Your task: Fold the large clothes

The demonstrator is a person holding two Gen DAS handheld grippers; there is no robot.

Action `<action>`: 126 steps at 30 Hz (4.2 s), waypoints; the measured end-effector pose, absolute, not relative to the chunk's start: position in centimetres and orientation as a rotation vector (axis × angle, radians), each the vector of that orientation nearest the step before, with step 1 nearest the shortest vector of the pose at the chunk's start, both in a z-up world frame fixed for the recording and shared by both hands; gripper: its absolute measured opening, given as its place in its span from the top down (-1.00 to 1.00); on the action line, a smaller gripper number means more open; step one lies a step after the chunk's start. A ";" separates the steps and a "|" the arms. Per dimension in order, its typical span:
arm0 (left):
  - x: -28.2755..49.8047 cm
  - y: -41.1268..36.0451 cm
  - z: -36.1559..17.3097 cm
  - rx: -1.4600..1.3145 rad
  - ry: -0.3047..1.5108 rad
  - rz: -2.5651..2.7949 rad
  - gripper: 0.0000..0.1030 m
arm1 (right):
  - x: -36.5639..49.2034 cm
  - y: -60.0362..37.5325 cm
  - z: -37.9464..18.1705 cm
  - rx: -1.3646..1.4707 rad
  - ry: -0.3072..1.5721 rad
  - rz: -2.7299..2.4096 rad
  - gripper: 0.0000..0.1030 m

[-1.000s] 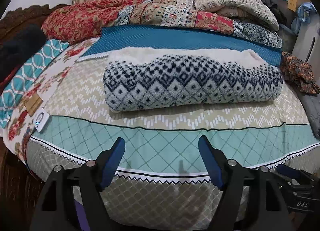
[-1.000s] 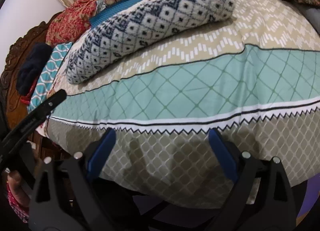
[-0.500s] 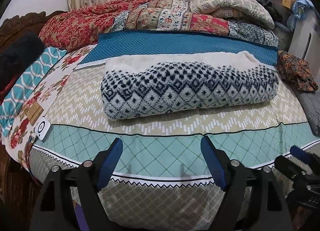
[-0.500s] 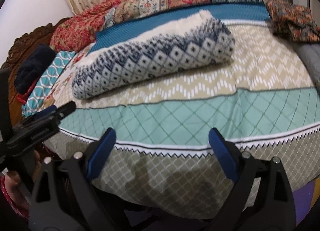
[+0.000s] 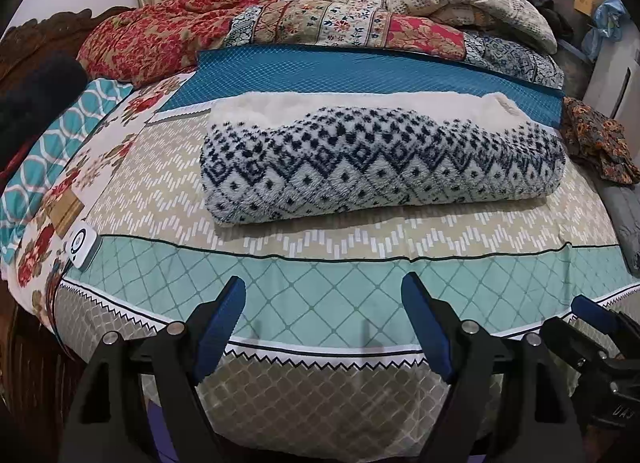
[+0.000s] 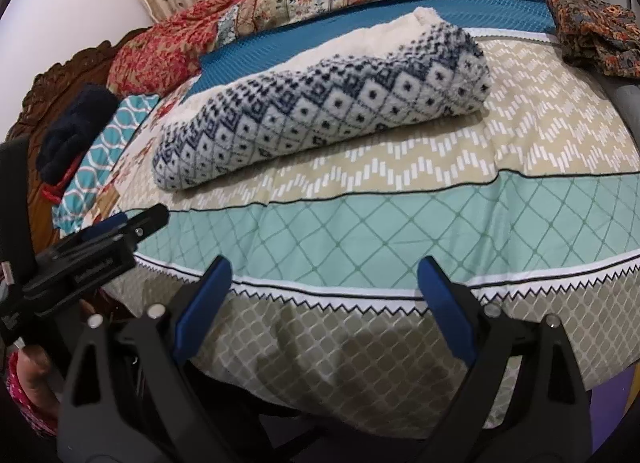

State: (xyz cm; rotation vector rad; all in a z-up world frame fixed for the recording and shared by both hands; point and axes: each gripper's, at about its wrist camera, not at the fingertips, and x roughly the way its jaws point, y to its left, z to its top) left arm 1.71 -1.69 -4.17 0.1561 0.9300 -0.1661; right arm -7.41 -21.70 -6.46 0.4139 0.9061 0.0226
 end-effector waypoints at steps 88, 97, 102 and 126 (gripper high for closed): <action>31.4 22.4 2.3 -0.543 0.897 -0.282 -0.18 | 28.2 -18.7 4.0 0.618 0.747 0.516 0.11; 38.1 28.0 -7.4 -0.283 1.049 0.274 0.23 | 38.4 -12.0 -7.3 0.286 0.986 0.054 -0.50; 35.4 30.5 -4.0 -0.366 0.882 0.290 0.23 | 34.6 -14.5 -6.5 0.281 0.884 -0.004 -0.58; 7.5 17.7 -0.8 -0.143 0.865 0.264 0.26 | 7.0 -9.4 1.5 0.156 0.831 0.106 -0.89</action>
